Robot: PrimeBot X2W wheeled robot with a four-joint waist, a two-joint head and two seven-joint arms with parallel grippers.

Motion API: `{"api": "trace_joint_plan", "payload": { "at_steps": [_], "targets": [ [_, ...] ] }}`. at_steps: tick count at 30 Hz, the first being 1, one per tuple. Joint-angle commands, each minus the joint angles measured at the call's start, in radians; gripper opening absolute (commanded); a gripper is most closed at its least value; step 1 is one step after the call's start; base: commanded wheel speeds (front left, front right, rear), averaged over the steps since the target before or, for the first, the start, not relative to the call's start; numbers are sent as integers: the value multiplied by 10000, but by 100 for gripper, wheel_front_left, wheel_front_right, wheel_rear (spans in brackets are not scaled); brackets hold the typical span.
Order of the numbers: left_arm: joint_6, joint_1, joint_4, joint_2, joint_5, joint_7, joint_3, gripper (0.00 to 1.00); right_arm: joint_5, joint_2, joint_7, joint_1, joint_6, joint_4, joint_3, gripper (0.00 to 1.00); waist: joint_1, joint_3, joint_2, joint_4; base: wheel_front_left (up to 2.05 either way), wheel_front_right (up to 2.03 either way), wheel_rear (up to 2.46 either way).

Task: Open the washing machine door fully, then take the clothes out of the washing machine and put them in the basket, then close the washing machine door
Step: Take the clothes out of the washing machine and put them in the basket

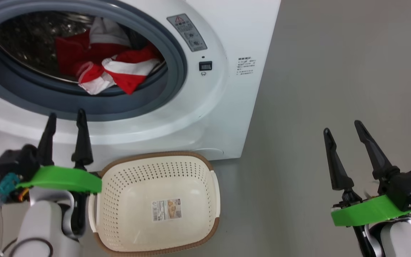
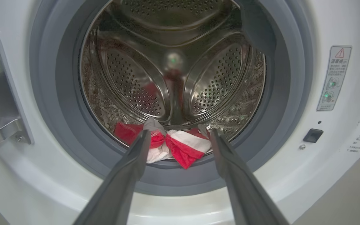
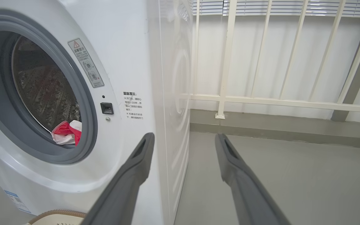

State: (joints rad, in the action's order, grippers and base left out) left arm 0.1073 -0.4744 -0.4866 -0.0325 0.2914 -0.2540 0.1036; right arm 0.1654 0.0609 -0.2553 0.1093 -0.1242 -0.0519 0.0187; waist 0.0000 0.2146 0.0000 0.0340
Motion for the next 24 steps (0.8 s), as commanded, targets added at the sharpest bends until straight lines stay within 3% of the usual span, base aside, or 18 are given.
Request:
{"api": "trace_joint_plan", "payload": {
  "at_steps": [1, 16, 24],
  "targets": [
    [59, -334, 134, -219, 101, -78, 327, 100, 52, 121, -65, 320, -65, 302, -249, 100, 0, 349, 0, -46, 0, 0, 0],
    [178, -3447, -1818, -758, -331, -78, 453, 100, 36, 163, -65, 1222, -65, 434, -527, 100, 0, 2143, 0, -349, 0, 0, 0],
    [-10, -4973, -3587, -1269, -774, -78, 362, 100, 70, 145, -65, 1568, -65, 415, -631, 100, 0, 2751, 0, -621, 0, 0, 0]
  ]
}}
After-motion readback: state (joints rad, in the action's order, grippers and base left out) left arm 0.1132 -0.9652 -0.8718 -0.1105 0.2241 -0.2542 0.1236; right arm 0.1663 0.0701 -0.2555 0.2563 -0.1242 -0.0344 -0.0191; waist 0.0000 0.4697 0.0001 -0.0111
